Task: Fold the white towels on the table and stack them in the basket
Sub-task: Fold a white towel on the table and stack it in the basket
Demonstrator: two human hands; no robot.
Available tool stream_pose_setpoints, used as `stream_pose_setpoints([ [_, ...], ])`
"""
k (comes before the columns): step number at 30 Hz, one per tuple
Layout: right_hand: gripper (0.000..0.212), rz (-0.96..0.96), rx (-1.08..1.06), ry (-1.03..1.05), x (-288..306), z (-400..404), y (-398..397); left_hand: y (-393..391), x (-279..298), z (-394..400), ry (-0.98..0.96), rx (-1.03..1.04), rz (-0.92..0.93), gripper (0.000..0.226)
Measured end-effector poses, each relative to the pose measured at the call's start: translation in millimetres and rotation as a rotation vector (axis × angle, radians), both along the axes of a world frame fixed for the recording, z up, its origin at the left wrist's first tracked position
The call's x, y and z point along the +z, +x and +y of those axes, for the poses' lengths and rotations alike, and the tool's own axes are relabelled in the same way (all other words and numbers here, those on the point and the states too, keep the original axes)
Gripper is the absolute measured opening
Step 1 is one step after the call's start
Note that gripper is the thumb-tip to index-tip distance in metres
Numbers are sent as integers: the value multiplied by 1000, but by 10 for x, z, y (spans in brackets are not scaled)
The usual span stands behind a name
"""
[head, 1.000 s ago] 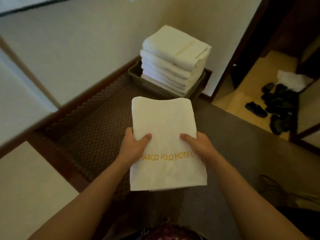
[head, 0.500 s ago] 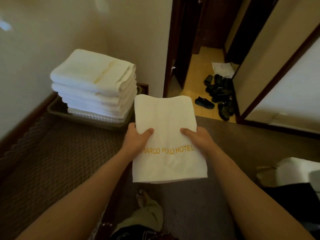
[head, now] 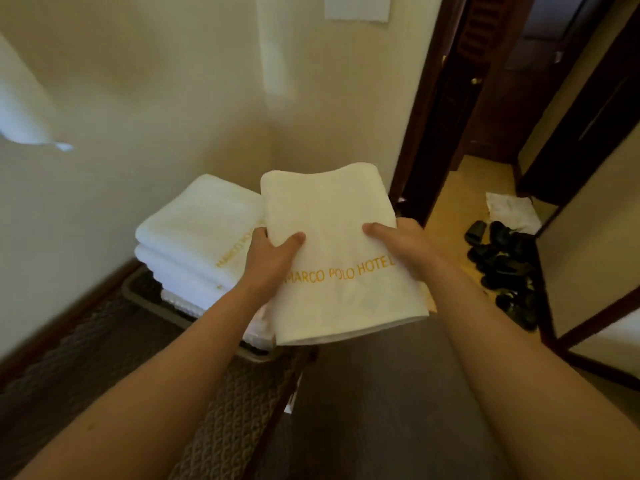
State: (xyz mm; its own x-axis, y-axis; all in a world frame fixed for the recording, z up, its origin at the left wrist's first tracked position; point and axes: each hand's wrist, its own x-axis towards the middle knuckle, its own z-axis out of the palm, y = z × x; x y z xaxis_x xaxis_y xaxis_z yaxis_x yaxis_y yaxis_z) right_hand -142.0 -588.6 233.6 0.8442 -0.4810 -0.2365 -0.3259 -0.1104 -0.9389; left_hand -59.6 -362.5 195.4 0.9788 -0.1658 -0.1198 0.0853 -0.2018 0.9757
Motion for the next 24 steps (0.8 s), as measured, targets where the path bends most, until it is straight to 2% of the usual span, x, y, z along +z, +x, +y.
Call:
stream_pose_setpoints([
  [4,19,-10,199,-13,188,318,873,444,149,480,-23,196,13,51],
  [8,31,-4,445,-36,323,700,1678,680,209,917,-74,458,39,57],
  [11,28,14,628,-65,402,945,2173,785,212,1109,-129,634,78,54],
  [15,25,45,805,-45,476,1031,2651,917,260,1103,-208,771,117,66],
  [19,21,186,981,66,455,898,3028,1004,228,867,-209,891,174,59],
  [22,33,328,1066,-6,137,682,3131,882,3,667,-206,883,276,52],
  [24,45,370,1110,-53,-77,532,3106,732,-172,573,-128,941,296,59],
])
